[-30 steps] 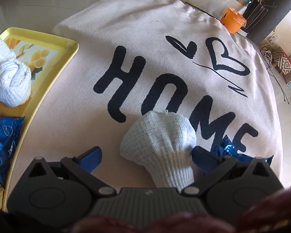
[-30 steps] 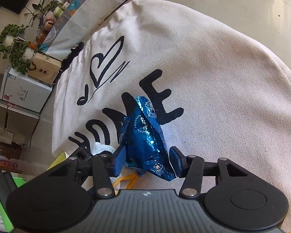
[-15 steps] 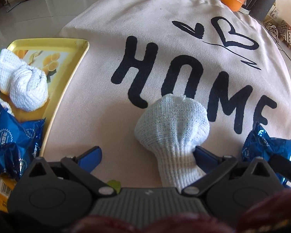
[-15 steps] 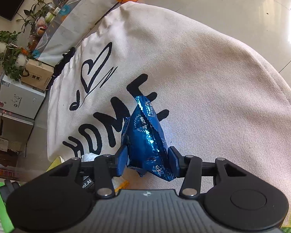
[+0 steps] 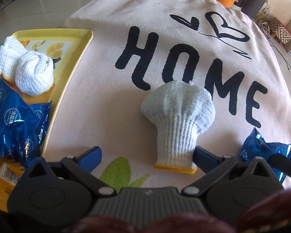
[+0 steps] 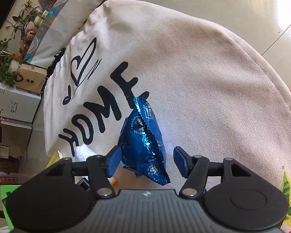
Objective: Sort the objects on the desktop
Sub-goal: 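Lift the white glove with the left gripper while the right lifts the blue packet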
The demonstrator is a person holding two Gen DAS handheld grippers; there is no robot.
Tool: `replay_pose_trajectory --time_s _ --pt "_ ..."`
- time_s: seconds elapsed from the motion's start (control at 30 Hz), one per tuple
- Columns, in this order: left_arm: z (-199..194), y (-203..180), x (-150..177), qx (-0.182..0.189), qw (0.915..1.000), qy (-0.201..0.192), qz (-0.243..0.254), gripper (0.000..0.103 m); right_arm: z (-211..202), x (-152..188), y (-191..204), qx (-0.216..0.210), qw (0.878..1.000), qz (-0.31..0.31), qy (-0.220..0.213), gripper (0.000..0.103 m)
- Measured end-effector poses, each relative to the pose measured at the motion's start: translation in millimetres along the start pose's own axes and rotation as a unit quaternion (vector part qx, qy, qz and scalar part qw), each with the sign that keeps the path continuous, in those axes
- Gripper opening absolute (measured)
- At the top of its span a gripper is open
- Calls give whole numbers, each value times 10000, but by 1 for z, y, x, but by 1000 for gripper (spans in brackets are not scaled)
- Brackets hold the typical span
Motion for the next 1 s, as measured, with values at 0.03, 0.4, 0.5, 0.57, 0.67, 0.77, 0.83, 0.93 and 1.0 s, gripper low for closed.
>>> replay_pose_trajectory --time_s 0.03,0.4,0.5,0.57,0.67,0.77,0.83,0.93,1.0 --pt "-1 -5 -2 45 10000 -33 22 103 1 -1 1 12 10000 -24 -12 67" --pt "7 -28 -16 -337 9983 -438 184 103 10 -5 5 -1 10000 -59 7 70" --pt "10 -33 -15 -606 9949 -627 517 103 13 -4 5 49 9999 -86 23 73" --pt "10 -30 -15 -575 9947 -687 500 103 14 -4 6 81 9999 -108 21 75" --pt "8 -28 -15 -549 9940 -755 565 103 16 -3 7 92 9999 -123 19 76" --pt "13 -32 -20 -516 9934 -802 639 103 18 -2 9 103 9998 -173 58 77" --pt "12 -32 -20 -504 9932 -825 654 103 22 1 11 120 9996 -224 101 77" --pt "12 -33 -19 -509 9929 -866 639 103 26 4 13 133 9993 -300 152 77" --pt "11 -33 -19 -507 9927 -889 639 103 28 6 12 228 9989 -361 182 77"
Point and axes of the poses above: each gripper's, at about its wrist camera, not at the fingertips, and z roughly the way its jaws point, y to its left, x to its underside, the point moved 9 cm from there along z, roughly the way its jaws point, and after that the axes turned 10 degrees about -x, right-handed, at the moved point
